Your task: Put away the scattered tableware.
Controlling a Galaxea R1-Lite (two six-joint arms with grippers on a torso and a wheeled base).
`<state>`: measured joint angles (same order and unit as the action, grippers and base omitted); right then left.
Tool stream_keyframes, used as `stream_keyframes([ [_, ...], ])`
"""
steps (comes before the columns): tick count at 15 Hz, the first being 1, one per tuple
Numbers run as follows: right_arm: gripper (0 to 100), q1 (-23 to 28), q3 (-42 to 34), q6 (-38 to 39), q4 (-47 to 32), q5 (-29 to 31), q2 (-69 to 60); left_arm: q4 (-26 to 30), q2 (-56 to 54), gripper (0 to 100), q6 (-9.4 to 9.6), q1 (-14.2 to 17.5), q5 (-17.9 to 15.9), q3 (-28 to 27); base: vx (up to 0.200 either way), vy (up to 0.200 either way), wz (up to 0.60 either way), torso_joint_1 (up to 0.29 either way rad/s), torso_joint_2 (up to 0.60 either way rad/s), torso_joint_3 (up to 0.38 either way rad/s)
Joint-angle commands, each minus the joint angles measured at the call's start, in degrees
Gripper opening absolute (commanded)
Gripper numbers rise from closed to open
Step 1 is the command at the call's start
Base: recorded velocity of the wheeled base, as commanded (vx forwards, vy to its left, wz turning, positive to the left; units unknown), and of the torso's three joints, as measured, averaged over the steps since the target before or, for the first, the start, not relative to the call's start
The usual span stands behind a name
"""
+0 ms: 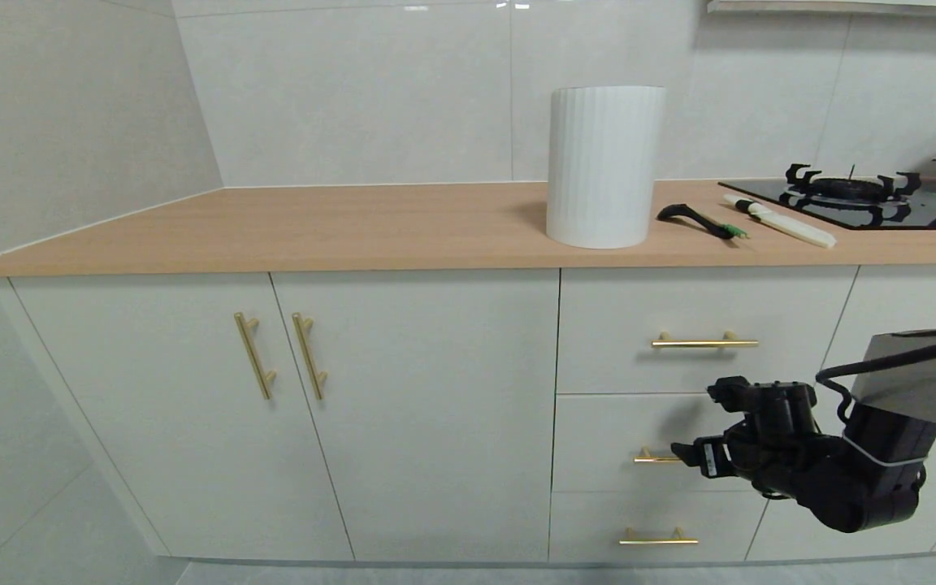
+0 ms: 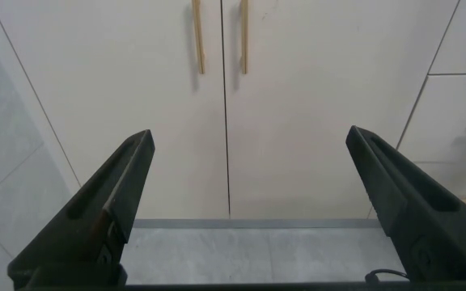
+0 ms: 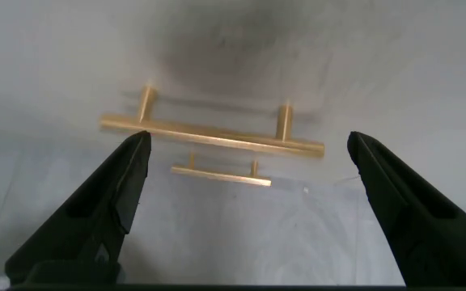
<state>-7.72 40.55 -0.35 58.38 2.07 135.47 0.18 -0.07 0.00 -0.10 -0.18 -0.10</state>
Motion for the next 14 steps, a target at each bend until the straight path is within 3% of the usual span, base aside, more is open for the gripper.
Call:
stream_keyframes([
  [1,100,-0.02,1.55,0.09,1.03,0.74,4.01,-0.01,0.07,100,0.0,0.01,0.01,0.01,0.0,0.0,0.0,0.0,0.0,0.0],
  [8,100,0.33,5.16,1.32,2.7,2.06,7.61,-0.01,0.07,100,0.0,0.01,0.01,0.01,0.0,0.0,0.0,0.0,0.0,0.0],
  [14,100,0.42,8.85,1.32,-0.29,3.73,9.63,-0.01,0.07,100,0.0,0.01,0.01,0.01,0.0,0.0,0.0,0.0,0.0,0.0],
])
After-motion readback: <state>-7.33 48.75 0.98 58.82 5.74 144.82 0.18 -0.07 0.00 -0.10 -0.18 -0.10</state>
